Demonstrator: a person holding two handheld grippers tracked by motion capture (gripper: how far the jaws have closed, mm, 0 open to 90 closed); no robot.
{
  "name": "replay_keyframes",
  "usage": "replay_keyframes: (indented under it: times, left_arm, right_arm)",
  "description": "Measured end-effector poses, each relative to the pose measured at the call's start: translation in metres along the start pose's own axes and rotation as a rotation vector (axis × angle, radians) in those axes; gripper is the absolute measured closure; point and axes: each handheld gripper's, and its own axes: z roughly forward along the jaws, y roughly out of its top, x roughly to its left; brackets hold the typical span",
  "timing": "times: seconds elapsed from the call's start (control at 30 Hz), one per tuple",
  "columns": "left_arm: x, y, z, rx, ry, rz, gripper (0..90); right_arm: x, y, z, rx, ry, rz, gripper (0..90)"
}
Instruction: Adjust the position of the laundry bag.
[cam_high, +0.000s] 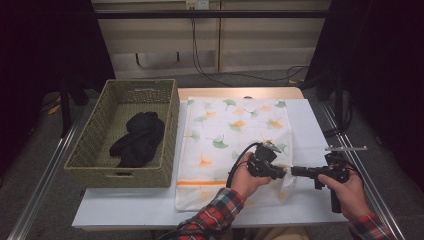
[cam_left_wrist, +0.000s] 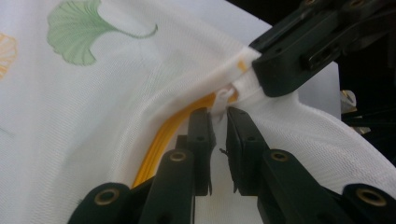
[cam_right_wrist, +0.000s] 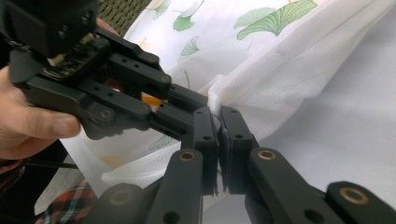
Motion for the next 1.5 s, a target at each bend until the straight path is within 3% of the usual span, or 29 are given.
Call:
replay_keyframes:
  times: [0.27,0.4,0.7,0.8,0.93,1.0,1.1,1.23,1.3,1.43,1.5]
  left_arm:
    - [-0.0013,0.0013,0.0007,0.014,-0.005,0.004,87.6]
    - [-0.0010,0.0006,0.0017,-0.013,-0.022,-0.020,88.8]
    - [-0.0029,0.0031,0.0030,0.011,0.016,-0.009,85.0]
    - [-0.0038,0.0052,0.0038,0.025,0.012,-0.016,89.0]
    - [-0.0054,0.0058,0.0048,0.018,0.010,-0.007,89.8]
    - [-0.0057,0.0068,0.0026,0.051,0.028,0.019,89.9]
    - [-0.0045,0.0051,0.0019,0.041,0.006,-0.025,89.9]
    - [-0.0072,0.0068,0.0012,0.073,0.036,-0.028,90.0]
    - [-0.0063,0.0061,0.0011,0.064,0.034,-0.015,90.0]
    - [-0.0035,0.0063,-0.0003,0.067,0.009,-0.029,90.0]
    - [-0.0048,0.0070,-0.0005,0.072,0.021,-0.020,90.0]
  right_arm:
    - [0.0014,-0.0004,0.0007,0.001,-0.003,0.004,86.5]
    - [0.0004,-0.0005,-0.0006,-0.007,-0.001,0.012,86.5]
    - [0.0002,-0.0007,-0.0003,-0.007,0.009,0.019,86.5]
    - [0.0002,-0.0008,0.0004,-0.001,0.006,0.019,86.5]
    - [0.0001,-0.0008,-0.0002,0.003,0.005,0.020,86.5]
    - [0.0006,-0.0007,0.0001,0.005,0.006,0.025,86.5]
    - [0.0022,-0.0003,0.0009,0.014,0.006,0.023,86.5]
    - [0.0029,0.0002,0.0035,0.030,0.005,0.015,86.5]
    - [0.0033,0.0009,0.0038,0.032,0.002,0.011,86.5]
    - [0.0039,0.0017,0.0040,0.036,0.007,0.019,86.5]
    - [0.0042,0.0020,0.0039,0.036,0.007,0.021,86.5]
